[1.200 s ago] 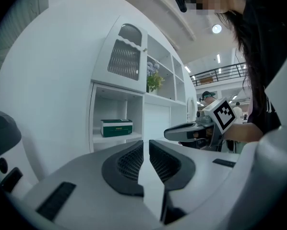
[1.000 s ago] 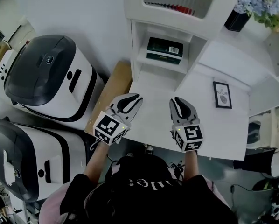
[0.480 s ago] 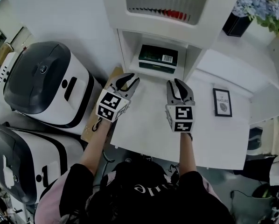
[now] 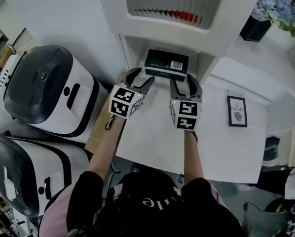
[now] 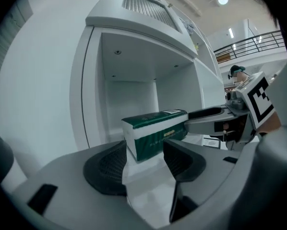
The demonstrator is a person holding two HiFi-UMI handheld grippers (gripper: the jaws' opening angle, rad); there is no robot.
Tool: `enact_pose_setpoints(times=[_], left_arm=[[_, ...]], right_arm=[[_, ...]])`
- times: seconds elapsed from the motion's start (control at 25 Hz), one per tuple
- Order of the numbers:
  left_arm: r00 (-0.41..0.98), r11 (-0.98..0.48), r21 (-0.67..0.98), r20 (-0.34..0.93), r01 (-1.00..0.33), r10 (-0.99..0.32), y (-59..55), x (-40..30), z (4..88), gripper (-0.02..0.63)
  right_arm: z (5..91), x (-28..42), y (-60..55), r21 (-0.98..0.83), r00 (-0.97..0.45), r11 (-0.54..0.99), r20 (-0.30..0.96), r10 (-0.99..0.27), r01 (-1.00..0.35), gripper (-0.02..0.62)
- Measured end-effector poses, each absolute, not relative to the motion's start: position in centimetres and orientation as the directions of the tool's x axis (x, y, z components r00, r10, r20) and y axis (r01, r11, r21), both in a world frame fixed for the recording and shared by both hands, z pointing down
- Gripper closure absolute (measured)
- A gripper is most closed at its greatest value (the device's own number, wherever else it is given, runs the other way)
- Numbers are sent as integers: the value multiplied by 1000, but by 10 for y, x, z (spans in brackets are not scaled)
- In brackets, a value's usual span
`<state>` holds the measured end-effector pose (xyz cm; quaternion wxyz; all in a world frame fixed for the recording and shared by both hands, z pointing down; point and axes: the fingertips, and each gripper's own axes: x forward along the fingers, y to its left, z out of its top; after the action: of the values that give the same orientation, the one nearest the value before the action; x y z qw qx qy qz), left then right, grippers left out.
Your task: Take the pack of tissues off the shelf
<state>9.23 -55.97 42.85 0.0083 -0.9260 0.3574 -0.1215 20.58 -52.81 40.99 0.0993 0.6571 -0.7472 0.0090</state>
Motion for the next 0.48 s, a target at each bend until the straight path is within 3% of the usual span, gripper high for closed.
enact_pose_setpoints(times=[0.32, 0.48], left_arm=[[731, -752, -38, 207, -659, -651, -574, 110, 427, 368], [743, -761, -33, 191, -648, -641, -576, 114, 426, 368]], right_arm=[[416, 212, -538, 61, -6, 15, 145, -989, -998, 359], [426, 213, -545, -40, -41, 35, 156, -987, -999, 359]])
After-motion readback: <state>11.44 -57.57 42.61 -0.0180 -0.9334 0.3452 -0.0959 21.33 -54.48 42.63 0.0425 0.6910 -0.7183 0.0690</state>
